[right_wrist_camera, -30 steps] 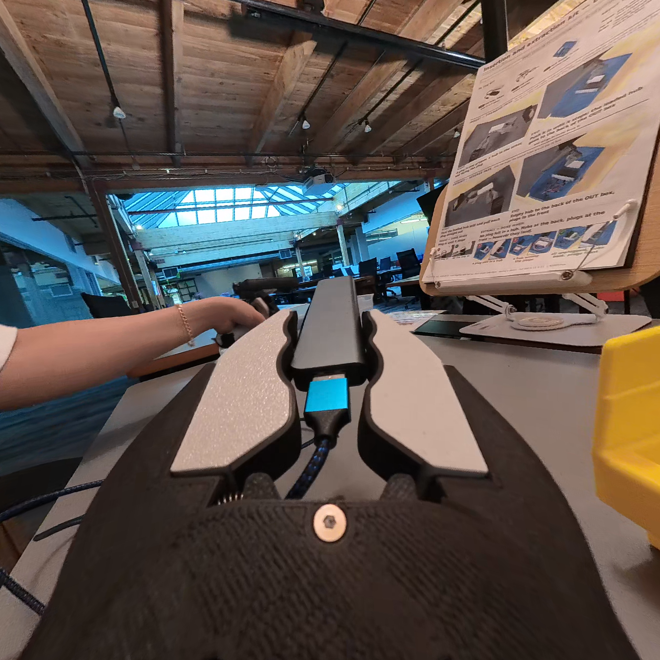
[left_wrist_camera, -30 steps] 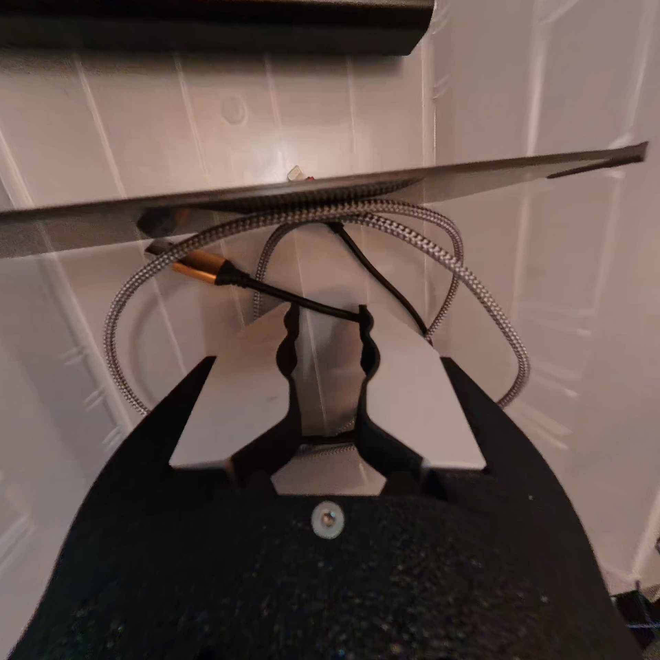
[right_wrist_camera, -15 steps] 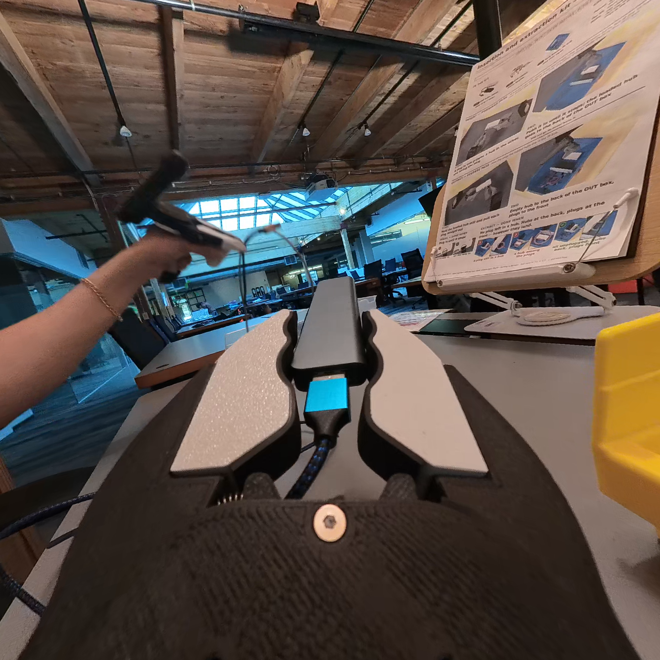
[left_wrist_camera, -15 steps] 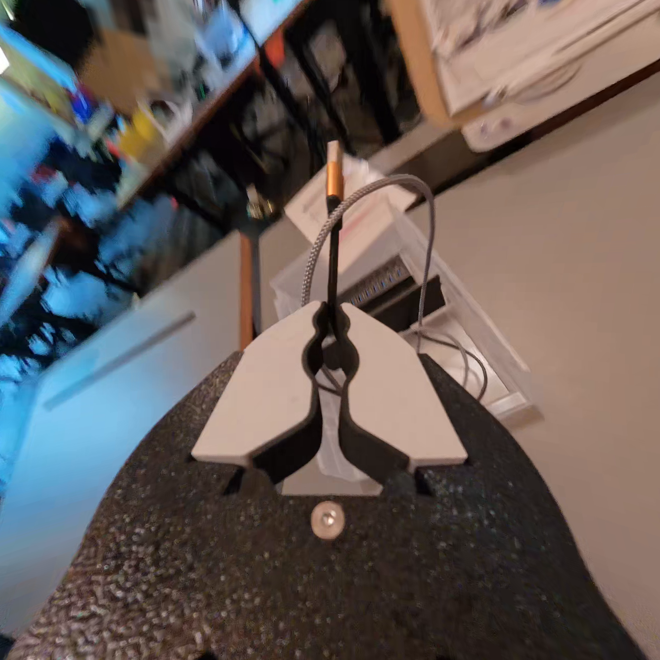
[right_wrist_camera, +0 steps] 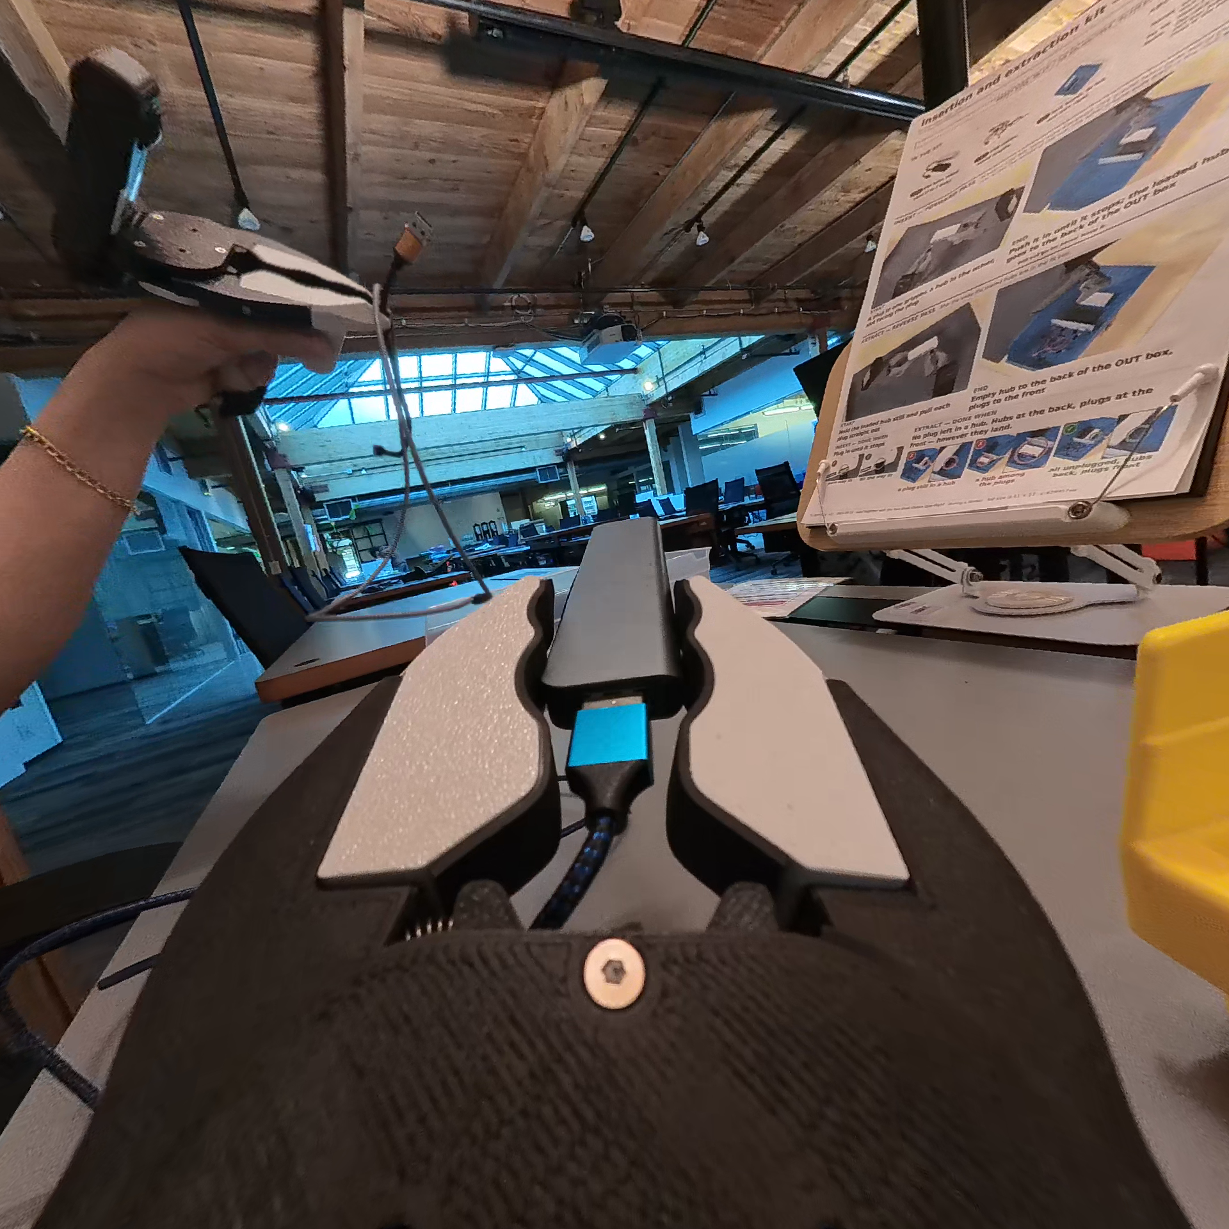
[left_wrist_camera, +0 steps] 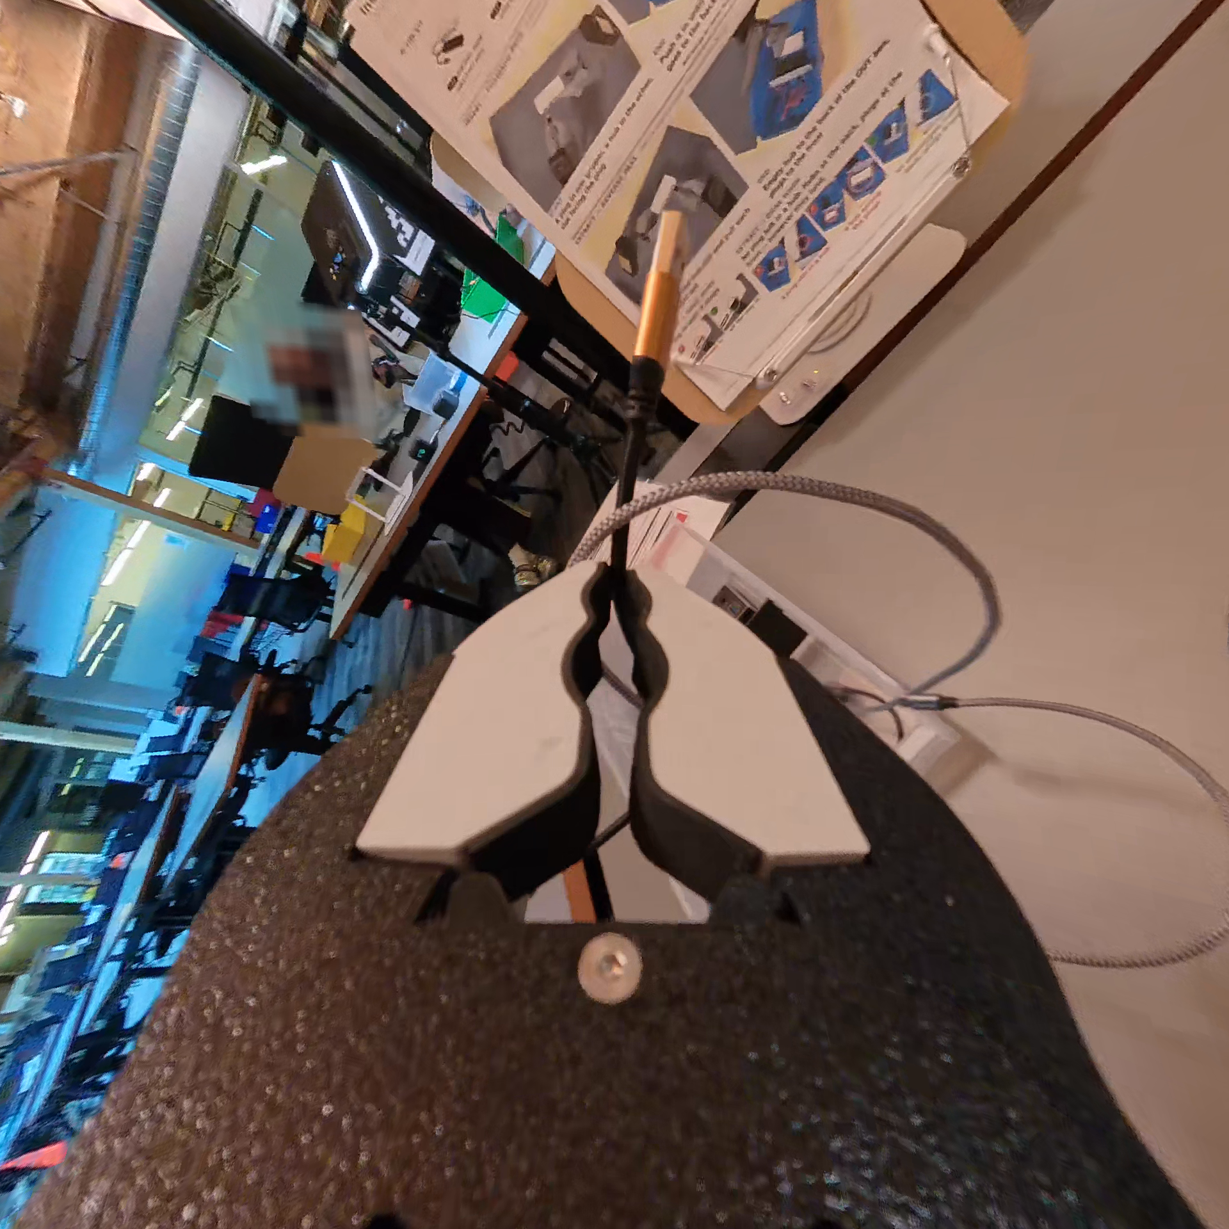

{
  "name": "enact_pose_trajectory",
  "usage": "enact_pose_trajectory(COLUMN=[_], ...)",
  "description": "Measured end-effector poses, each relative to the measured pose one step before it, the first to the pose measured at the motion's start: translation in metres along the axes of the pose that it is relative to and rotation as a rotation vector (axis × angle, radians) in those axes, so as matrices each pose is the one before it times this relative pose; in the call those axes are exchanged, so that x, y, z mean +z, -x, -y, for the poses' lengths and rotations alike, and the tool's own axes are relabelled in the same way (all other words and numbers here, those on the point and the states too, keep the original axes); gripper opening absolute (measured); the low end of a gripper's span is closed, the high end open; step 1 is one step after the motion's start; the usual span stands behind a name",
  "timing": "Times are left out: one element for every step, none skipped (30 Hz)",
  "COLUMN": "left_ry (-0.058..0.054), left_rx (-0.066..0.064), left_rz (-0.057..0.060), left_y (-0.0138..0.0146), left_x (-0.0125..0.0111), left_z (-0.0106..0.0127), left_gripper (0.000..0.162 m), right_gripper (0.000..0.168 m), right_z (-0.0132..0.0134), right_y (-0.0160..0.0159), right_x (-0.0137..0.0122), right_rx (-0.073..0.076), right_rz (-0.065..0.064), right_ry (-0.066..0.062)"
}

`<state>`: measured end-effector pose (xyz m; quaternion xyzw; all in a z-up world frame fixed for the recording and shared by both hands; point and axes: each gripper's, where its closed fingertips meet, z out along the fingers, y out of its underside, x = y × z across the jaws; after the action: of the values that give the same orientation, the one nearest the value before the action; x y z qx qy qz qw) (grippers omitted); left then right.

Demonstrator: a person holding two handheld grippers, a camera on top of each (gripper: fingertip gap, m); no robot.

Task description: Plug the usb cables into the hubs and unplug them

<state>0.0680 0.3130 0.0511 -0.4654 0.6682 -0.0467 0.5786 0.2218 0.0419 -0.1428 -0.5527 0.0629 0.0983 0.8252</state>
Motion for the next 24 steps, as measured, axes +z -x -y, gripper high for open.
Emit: enact_pose_trajectory(left_ry=[0.0159, 0.0168, 0.008, 0.0045, 0.0054, 0.003, 0.0007, 0.0044, 0.0108, 0.0145, 0.0181, 0.0254, 0.0374, 0.0466, 0.0449, 0.0357, 0.0278, 0.027, 0.027, 0.0256, 0.0249, 0.0231, 0.0237, 0.0319], left_rx=[0.0119, -0.0011, -0.0058, -0.0002, 0.0023, 0.0004, 0.0018, 0.0026, 0.001, 0.0028, 0.009, 0.0126, 0.0134, 0.0168, 0.022, 0.0254, 0.0205, 0.0051, -0.0043, -0.0016, 0.0028, 0.0039, 0.0055, 0.0122], left_rz=[0.0038, 0.0045, 0.0121, 0.0108, 0.0083, 0.0096, 0.001, -0.0163, -0.0221, -0.0123, -0.0111, -0.0257, -0.042, -0.0468, -0.0451, -0.0482, -0.0545, -0.0538, -0.0455, -0.036, -0.0305, -0.0244, -0.0198, -0.0212], left_y=[0.00106, 0.00185, 0.00325, 0.00321, 0.00298, 0.00344, 0.00277, 0.00099, 0.00078, 0.00258, 0.00296, 0.00103, -0.00112, -0.0022, -0.00288, -0.00459, -0.00673, -0.00745, -0.0067, -0.00597, -0.00591, -0.00531, -0.00452, -0.0047], left_x=[0.00145, 0.00205, 0.00229, 0.00231, 0.00268, 0.00323, 0.00428, 0.00553, 0.00617, 0.00676, 0.00758, 0.00897, 0.01072, 0.01254, 0.01423, 0.01515, 0.0155, 0.01485, 0.01415, 0.01304, 0.01194, 0.01116, 0.01068, 0.01057], left_z=[-0.00144, -0.00183, -0.00117, -0.00103, -0.00153, -0.00124, -0.00129, -0.00198, -0.00301, -0.00353, -0.00434, -0.00579, -0.00794, -0.00975, -0.0099, -0.00931, -0.00865, -0.00862, -0.00849, -0.00829, -0.0079, -0.00745, -0.00719, -0.0081], left_gripper=[0.003, 0.003, 0.003, 0.003, 0.003, 0.003, 0.003, 0.003, 0.003, 0.003, 0.003, 0.003, 0.003, 0.003, 0.003, 0.003, 0.003, 0.003, 0.003, 0.003, 0.003, 0.003, 0.003, 0.003], right_gripper=[0.035, 0.036, 0.035, 0.035, 0.035, 0.036, 0.036, 0.035, 0.035, 0.035, 0.035, 0.035, 0.035, 0.035, 0.035, 0.035, 0.035, 0.035, 0.035, 0.035, 0.035, 0.035, 0.035, 0.035], right_z=[-0.00008, -0.00029, -0.00028, -0.00001, -0.0002, -0.00012, -0.00012, -0.00015, -0.00018, -0.00001, -0.00008, 0.00002, 0.00006, 0.00002, -0.00007, 0.00004, -0.00019, -0.00002, 0.00002, -0.00009, -0.00012, -0.0001, -0.00034, -0.00021], right_y=[0.00057, 0.0005, 0.00069, 0.00071, 0.00045, 0.00016, 0.00023, 0.00012, 0.00002, -0.00002, 0.0, -0.00026, -0.00014, -0.00002, -0.00019, 0.00018, 0.00026, -0.0001, 0.00015, 0.00027, 0.00008, 0.00016, 0.00052, 0.00044], right_x=[-0.00009, 0.0001, 0.00003, -0.00005, 0.00005, 0.00005, 0.00006, 0.00011, 0.00011, 0.00008, 0.00004, -0.00002, -0.00011, 0.00007, -0.00006, 0.00011, 0.00002, 0.0001, 0.00003, -0.00004, 0.00016, 0.00015, 0.00025, 0.00019], right_rx=[-0.0033, -0.0028, -0.0035, -0.0034, -0.0019, -0.001, -0.0008, 0.0003, 0.0007, 0.0008, 0.0014, 0.0016, 0.0017, 0.0022, 0.0013, 0.0005, 0.0, -0.0008, -0.0009, -0.0009, -0.0004, 0.0002, 0.0001, -0.0003], right_rz=[0.0014, 0.0004, 0.0017, 0.0017, 0.0014, 0.0, 0.0007, 0.0015, 0.0007, 0.0001, 0.0008, -0.0005, 0.0003, 0.0017, -0.0005, 0.0018, 0.0013, -0.0011, 0.0, 0.0018, 0.0, 0.001, 0.0041, 0.0035], right_ry=[0.0005, 0.0034, 0.002, 0.0006, 0.0013, 0.0017, 0.001, 0.0015, 0.001, 0.0006, 0.0007, -0.0003, -0.0004, 0.0002, 0.0002, 0.0003, 0.001, 0.0004, 0.0002, 0.0006, 0.0009, 0.0016, 0.0022, 0.0022])
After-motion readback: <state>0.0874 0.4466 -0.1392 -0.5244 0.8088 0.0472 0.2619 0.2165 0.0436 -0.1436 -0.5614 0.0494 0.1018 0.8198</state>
